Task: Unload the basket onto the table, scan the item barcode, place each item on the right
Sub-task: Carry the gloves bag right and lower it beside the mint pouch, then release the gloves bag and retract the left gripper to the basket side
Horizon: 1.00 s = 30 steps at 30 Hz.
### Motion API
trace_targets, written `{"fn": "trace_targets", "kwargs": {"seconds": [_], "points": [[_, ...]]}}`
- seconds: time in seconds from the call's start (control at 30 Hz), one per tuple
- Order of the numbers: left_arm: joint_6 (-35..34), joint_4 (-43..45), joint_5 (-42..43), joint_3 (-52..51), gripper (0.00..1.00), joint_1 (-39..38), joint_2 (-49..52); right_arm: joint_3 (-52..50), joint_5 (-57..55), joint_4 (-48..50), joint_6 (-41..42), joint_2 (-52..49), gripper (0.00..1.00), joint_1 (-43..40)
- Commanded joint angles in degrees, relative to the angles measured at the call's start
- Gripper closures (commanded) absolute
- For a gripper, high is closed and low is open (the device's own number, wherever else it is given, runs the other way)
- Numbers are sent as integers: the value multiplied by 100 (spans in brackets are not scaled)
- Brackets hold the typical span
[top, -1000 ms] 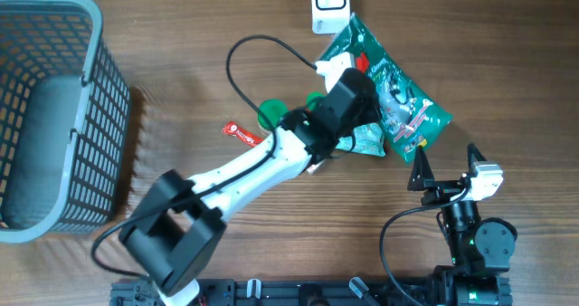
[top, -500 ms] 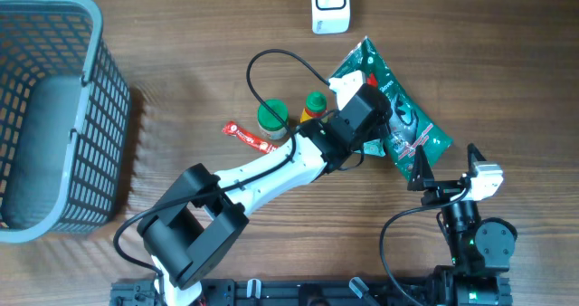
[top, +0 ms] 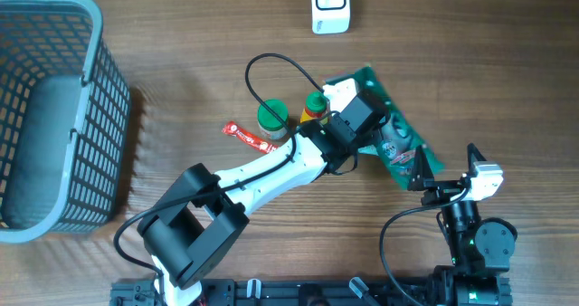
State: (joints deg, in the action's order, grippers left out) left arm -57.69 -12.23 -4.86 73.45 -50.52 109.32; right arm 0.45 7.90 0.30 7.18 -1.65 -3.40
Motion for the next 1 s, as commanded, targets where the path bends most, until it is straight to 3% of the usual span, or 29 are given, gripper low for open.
{"fn": "trace_targets", "kwargs": {"seconds": [0.0,0.2,0.53,0.77,0.97], "points": [[24,184,-103,11,64,-28,90,-9,33,20,-103,-2,0,33],[26,535,-105,11,63,-48,96,-9,33,20,-103,-2,0,33],[243,33,-127,11,66,-35,-33,-9,33,20,-103,-2,1,33],[1158,-481,-127,13,64,-37,-573,-9,33,20,-103,-2,0,33],[2214,-772,-291,17,53,-37,-1464,-9,33,20,-103,-2,0,33]]}}
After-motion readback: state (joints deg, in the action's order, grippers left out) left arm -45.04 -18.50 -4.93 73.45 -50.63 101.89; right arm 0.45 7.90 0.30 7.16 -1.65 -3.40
